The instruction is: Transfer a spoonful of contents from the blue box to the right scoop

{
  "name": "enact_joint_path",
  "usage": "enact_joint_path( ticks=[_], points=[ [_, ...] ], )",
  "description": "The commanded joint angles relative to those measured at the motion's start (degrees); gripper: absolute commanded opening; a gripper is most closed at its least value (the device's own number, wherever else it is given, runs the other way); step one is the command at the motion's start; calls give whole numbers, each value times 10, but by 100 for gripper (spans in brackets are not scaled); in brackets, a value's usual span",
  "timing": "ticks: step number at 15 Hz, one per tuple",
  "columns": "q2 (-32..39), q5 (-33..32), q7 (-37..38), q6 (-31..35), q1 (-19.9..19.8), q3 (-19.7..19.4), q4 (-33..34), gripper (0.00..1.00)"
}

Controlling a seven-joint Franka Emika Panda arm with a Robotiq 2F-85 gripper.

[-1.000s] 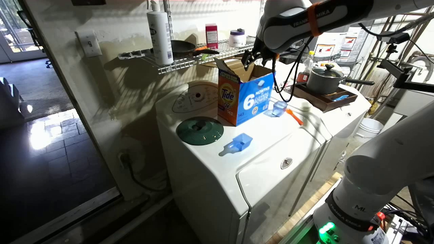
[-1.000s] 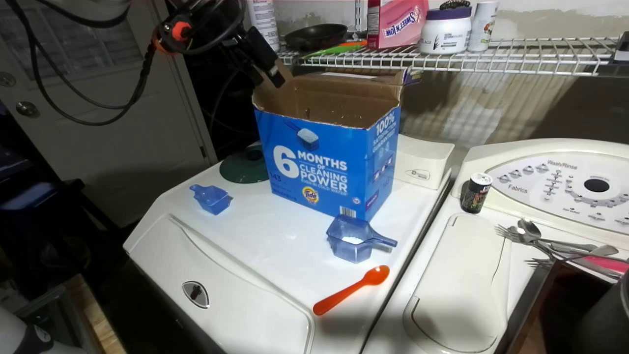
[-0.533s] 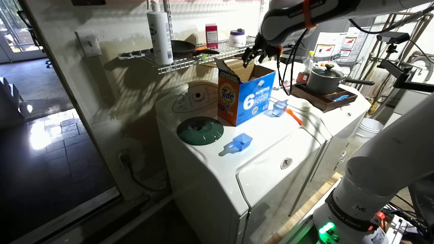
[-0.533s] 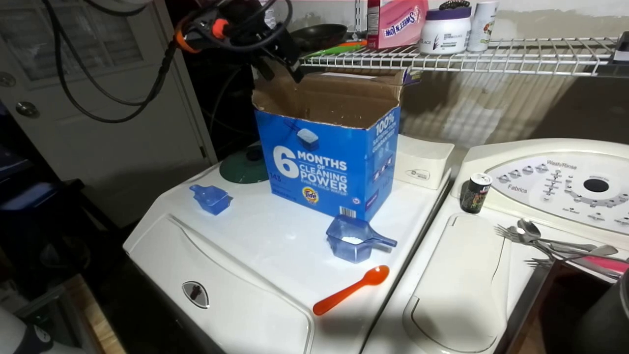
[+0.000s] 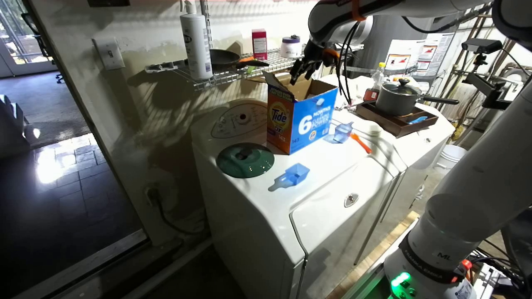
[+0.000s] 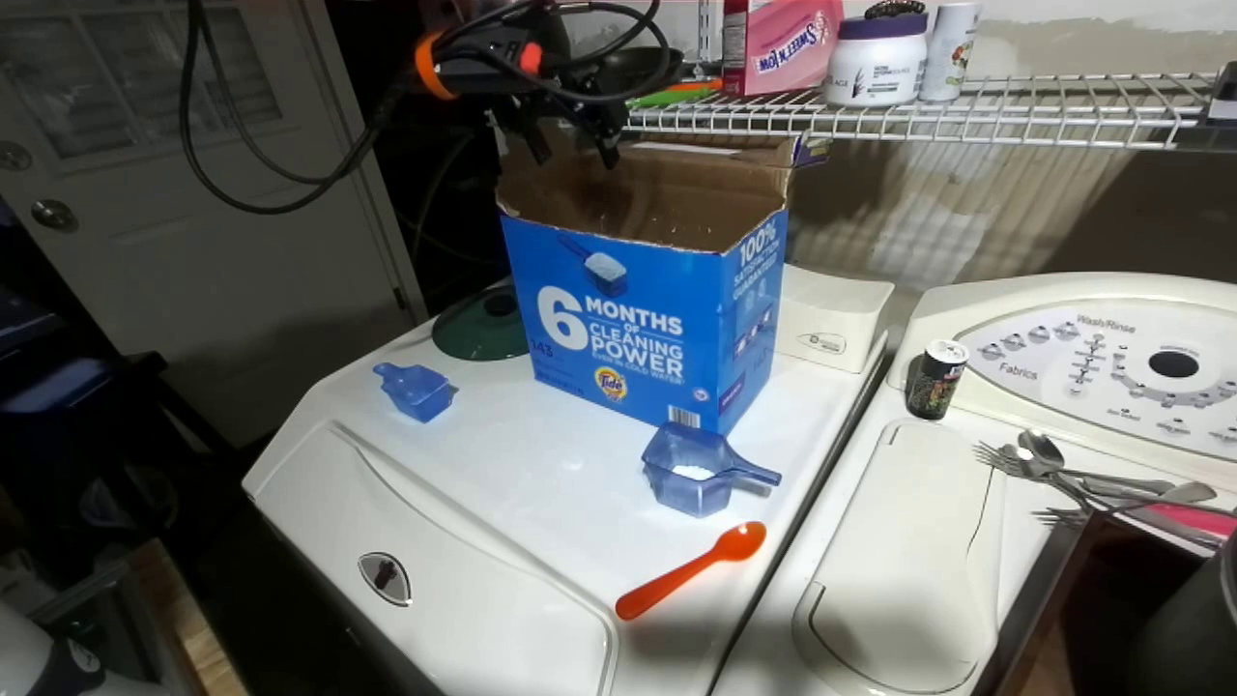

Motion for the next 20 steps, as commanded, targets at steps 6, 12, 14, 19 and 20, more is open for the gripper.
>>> enact_joint_path(
  ticks=[6, 12, 14, 19, 20],
  points=[
    [99, -7, 1, -127, -15, 14, 114, 100],
    [146, -21, 37, -119, -23, 19, 145, 100],
    [156, -23, 56, -122, -24, 22, 153, 100],
    [171, -32, 99, -137, -24, 23, 170, 100],
    [172, -34, 107, -143, -24, 23, 172, 100]
  ],
)
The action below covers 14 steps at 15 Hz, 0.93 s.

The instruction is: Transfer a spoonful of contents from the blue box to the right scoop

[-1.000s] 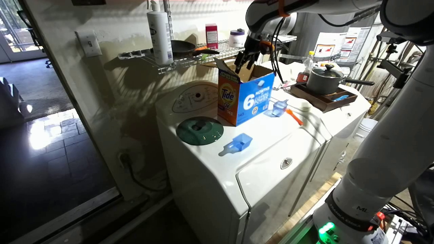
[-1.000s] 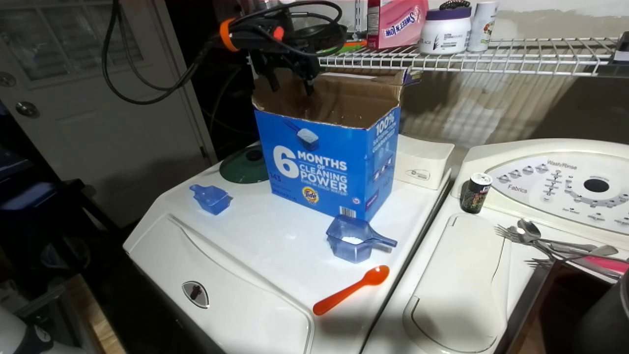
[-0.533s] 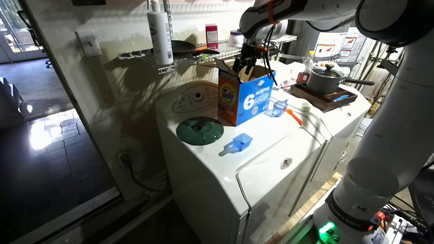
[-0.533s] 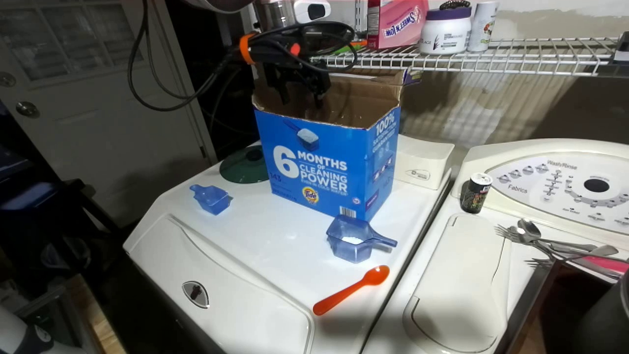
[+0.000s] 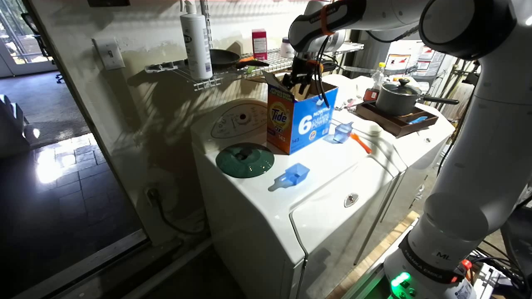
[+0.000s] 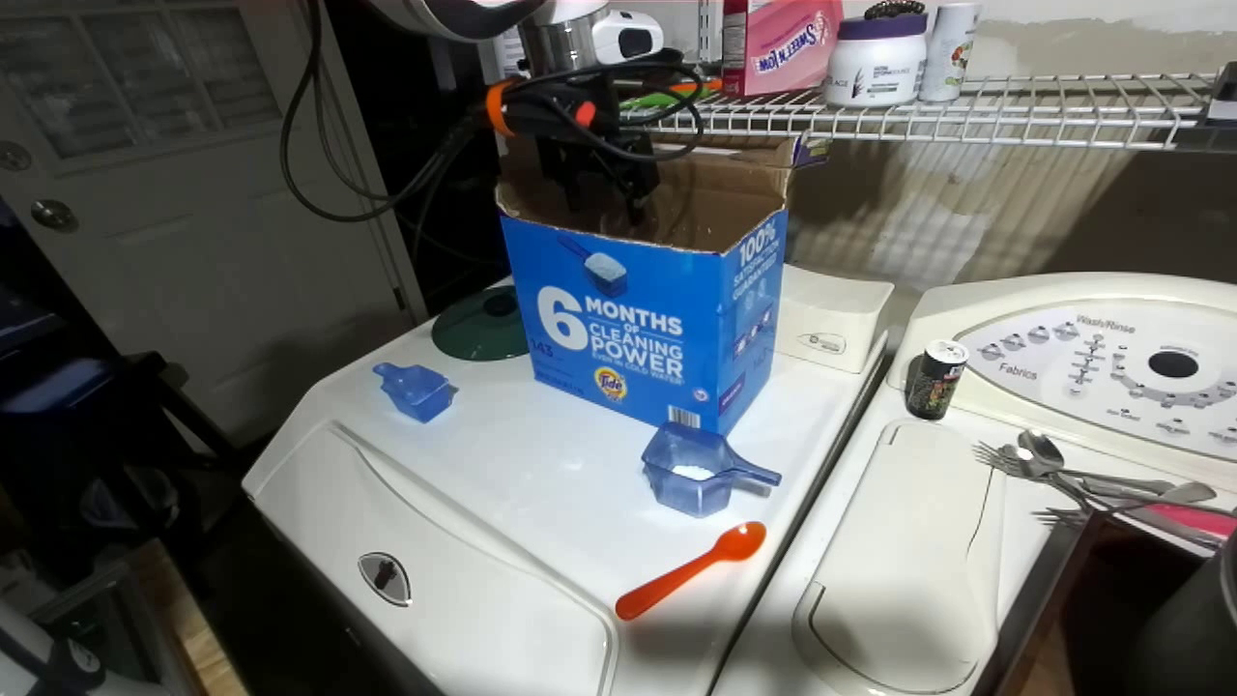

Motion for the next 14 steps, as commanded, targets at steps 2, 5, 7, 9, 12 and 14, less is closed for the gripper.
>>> enact_joint_path(
  ticks=[2, 5, 7, 9, 12, 14],
  points=[
    [16, -23, 54, -49, -9, 10, 35, 100],
    [15, -26, 67, -61, -9, 11, 39, 97],
    [15, -26, 71, -60, -9, 11, 39, 76],
    [15, -27, 74, -58, -9, 11, 40, 66],
    [16, -29, 77, -56, -8, 11, 41, 55],
    [16, -30, 78, -55, -8, 12, 42, 51]
  ],
)
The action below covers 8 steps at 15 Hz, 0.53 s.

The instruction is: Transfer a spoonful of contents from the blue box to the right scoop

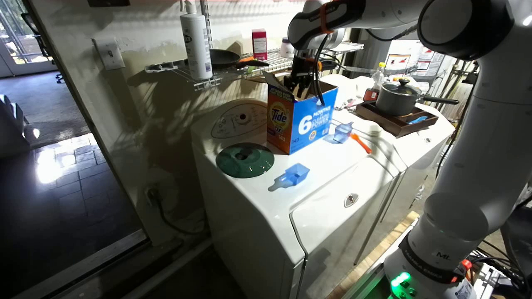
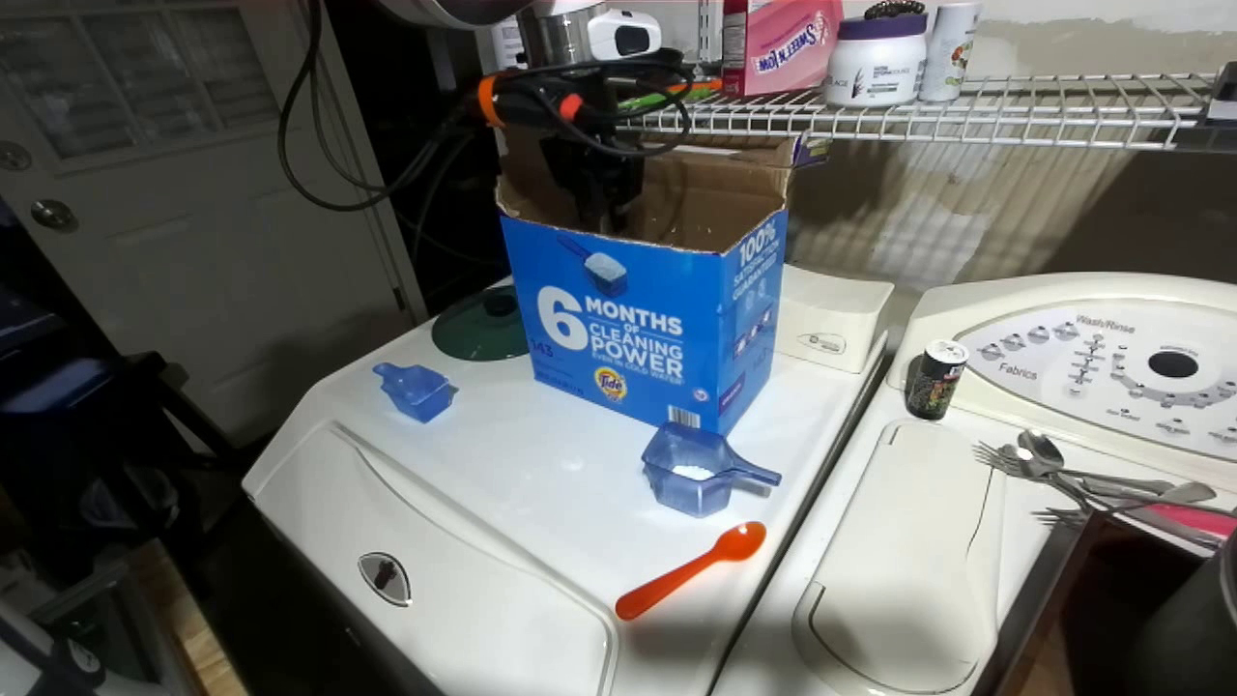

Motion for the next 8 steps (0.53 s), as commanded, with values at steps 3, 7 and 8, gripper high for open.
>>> enact_joint_path(
  ticks=[3, 7, 8],
  points=[
    [14, -16, 17, -15, -7, 11, 25, 28],
    [15, -23, 18, -13, -7, 12, 26, 6],
    [15, -25, 19, -13, -7, 12, 26, 2]
  ],
)
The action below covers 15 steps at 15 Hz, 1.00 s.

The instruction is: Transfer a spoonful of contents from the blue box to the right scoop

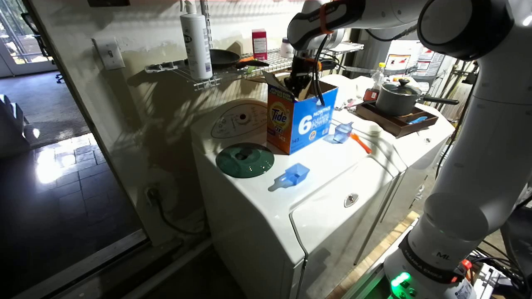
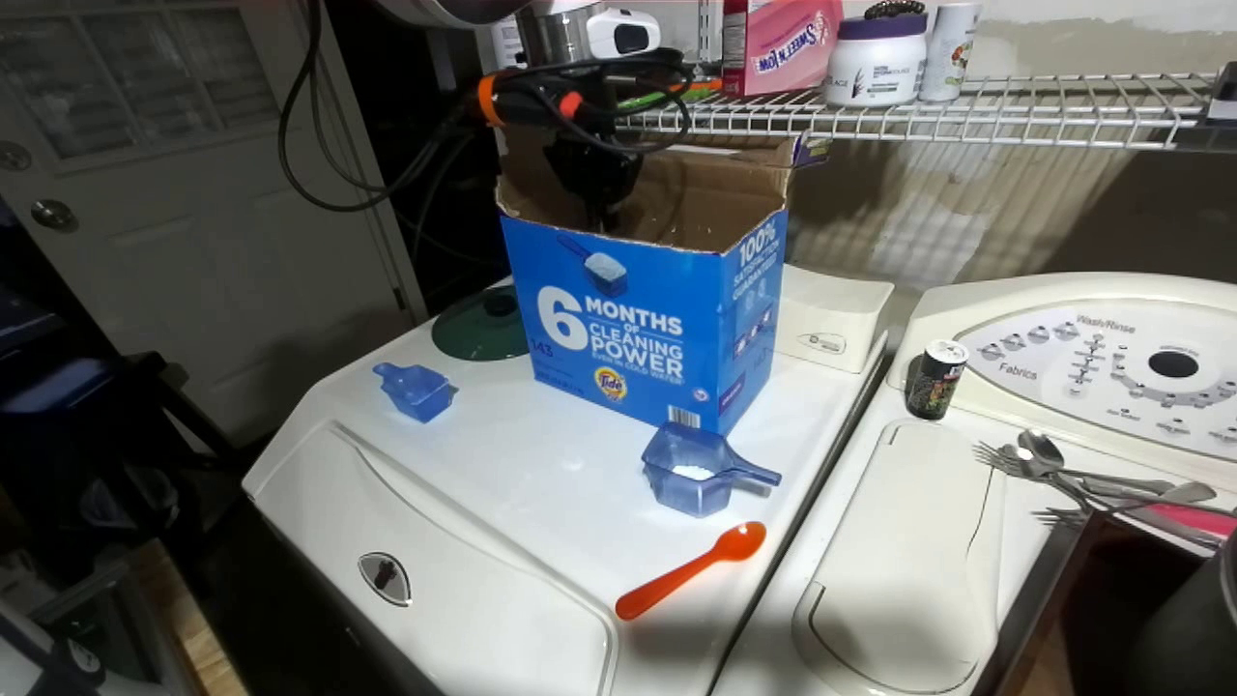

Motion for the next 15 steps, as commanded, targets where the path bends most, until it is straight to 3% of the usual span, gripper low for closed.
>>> enact_joint_path(
  ticks=[1, 8, 15],
  points=[
    [15, -19, 17, -13, -7, 10, 25, 0],
    [14, -48, 22, -5, 1, 21, 21, 1],
    [13, -133, 32, 2, 11, 24, 9, 1]
  ],
)
